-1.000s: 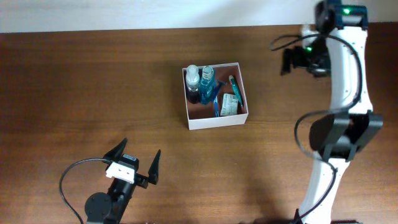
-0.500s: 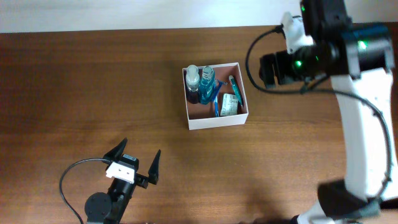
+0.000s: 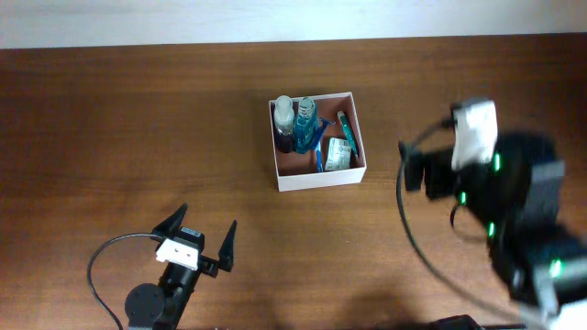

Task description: Pack container

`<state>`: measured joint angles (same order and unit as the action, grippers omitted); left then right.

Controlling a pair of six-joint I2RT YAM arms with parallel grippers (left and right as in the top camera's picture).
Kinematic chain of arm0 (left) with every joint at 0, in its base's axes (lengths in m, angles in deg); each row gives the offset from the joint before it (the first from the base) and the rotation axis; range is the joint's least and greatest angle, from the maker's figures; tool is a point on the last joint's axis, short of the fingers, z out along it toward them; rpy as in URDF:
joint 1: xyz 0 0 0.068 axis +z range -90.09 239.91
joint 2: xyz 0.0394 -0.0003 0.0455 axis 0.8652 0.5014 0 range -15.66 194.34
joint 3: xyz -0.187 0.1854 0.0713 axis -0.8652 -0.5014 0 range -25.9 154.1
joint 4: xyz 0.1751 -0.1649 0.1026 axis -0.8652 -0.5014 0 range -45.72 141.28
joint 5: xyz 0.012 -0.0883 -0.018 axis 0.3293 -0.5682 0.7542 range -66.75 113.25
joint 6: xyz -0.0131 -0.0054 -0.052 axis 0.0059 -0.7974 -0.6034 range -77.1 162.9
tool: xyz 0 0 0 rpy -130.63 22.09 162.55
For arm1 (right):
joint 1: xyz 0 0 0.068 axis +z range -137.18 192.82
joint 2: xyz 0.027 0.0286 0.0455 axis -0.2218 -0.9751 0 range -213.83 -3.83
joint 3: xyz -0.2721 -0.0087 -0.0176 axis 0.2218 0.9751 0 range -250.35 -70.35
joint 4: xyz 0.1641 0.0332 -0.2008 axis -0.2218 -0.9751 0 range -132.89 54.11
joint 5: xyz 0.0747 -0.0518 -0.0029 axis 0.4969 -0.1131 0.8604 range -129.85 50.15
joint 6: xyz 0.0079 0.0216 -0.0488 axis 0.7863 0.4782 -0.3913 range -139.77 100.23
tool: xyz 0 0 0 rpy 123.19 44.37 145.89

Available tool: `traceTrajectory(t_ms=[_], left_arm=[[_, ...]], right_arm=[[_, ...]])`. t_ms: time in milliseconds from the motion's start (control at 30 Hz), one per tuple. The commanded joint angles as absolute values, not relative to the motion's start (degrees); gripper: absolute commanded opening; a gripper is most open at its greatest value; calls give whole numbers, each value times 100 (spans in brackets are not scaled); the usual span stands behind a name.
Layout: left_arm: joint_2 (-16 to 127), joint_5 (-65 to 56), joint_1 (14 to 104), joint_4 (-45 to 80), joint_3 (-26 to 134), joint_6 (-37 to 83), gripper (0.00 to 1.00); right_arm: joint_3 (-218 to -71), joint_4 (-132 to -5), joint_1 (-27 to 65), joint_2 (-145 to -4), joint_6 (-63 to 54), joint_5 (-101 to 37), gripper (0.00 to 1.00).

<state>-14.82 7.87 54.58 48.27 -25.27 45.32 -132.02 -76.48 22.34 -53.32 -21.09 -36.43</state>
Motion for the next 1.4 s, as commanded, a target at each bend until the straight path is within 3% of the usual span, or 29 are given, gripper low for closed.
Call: traceTrajectory(t_ms=[0,267,433,933,1367], left_arm=[[-1537,824,5482,4784,-2538,4599,99],[-1537,824,5482,4784,-2538,4599,99],[-1537,824,5482,4781,-2538,4602,99],[-1537,824,5482,4781,-2538,4599,99],[-1537,824,5482,4781,-2538,4599,99]], right_arm=[[-11882,-7144,2216,-4515,-2094,-3708,99],[-9183,-5546,2207,-2274,-2094,-3640,98],[-8350,-4929,2207,-1525,-2094,-3492,99],[-7386,-4346,1340,-401,-2091,-2692,99],[-7224,-4149,1329,-401,-2089,-3476,99]])
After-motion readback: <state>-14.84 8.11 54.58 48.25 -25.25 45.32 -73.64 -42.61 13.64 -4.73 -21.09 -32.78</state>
